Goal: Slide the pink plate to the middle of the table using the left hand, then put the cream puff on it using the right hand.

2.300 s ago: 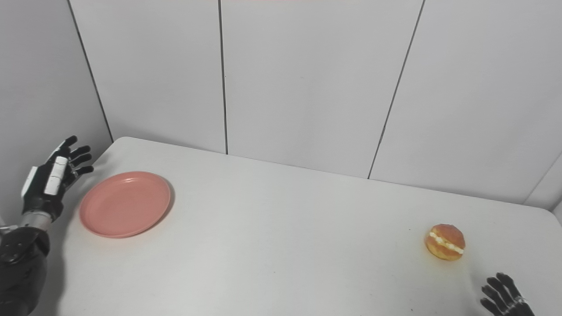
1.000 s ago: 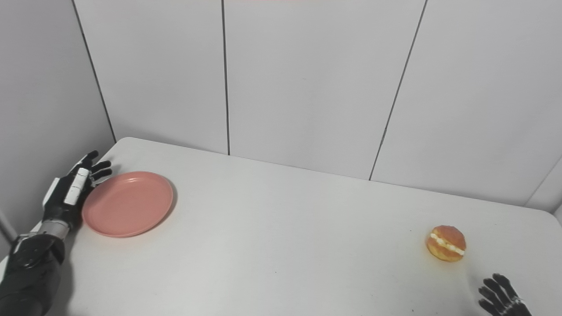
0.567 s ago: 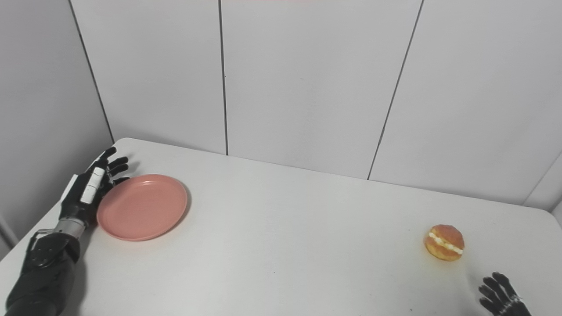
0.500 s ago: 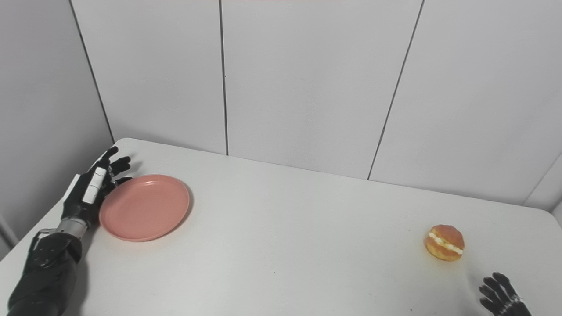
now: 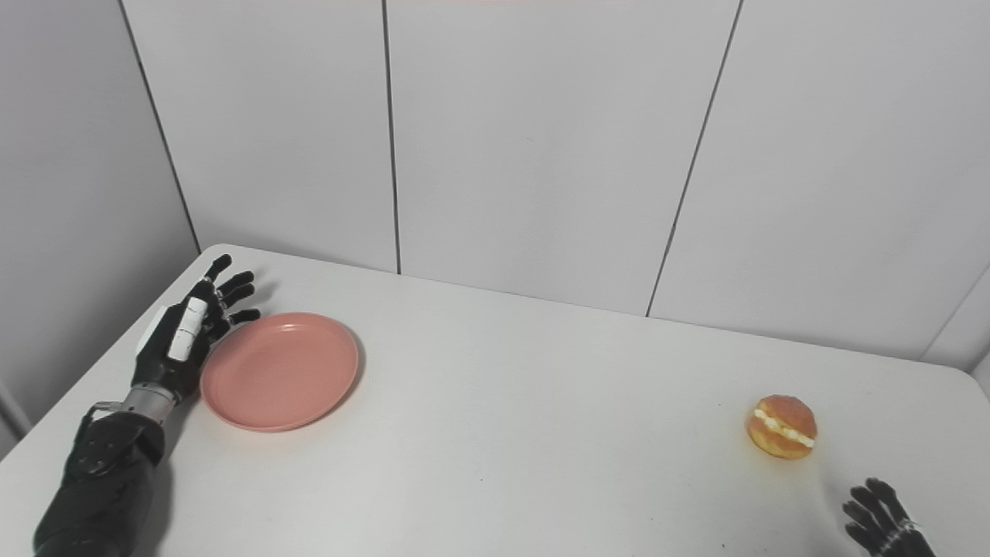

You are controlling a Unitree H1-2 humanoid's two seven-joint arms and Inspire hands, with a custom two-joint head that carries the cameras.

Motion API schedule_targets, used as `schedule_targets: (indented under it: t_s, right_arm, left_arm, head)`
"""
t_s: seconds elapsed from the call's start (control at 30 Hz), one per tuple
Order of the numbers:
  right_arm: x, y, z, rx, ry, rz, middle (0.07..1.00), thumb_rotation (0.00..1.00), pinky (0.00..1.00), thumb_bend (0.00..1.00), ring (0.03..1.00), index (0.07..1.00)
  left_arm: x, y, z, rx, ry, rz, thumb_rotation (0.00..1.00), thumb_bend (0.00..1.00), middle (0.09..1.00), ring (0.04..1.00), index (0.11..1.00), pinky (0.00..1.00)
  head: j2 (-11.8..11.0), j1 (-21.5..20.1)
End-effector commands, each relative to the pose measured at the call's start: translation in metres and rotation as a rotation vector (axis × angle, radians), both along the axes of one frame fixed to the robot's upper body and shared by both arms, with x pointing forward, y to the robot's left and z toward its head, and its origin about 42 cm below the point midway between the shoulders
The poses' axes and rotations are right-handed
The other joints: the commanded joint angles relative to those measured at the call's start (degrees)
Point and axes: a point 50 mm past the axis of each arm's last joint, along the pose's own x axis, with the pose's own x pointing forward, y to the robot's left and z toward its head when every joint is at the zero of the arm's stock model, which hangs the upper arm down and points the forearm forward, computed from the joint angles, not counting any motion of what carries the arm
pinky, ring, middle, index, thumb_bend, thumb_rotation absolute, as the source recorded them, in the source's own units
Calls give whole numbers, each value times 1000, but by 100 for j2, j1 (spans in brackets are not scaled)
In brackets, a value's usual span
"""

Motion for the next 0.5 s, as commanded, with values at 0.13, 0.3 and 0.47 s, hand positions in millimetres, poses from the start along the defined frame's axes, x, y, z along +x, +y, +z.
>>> schedule_targets:
  t_s: [0.13,0.3,0.47]
  right_arm:
    - [-26,22,-34,68,88,-24,905,856,904,935,892,916]
    - [-27,23,-32,63,88,-26,912,861,900,935,893,922]
    - [-27,24,-31,62,86,-23,916,860,905,928,899,926]
  left_arm:
    - [-16,-29,-40,-68,57,-27,834,968,905,899,965,756]
    - [-19,-36,-43,-65,63,-27,828,1000,879,893,940,750]
    - [-19,-40,-45,-67,67,-27,835,1000,880,896,931,750]
  head:
    - [2,-13]
    - [12,-22]
    - [14,-26]
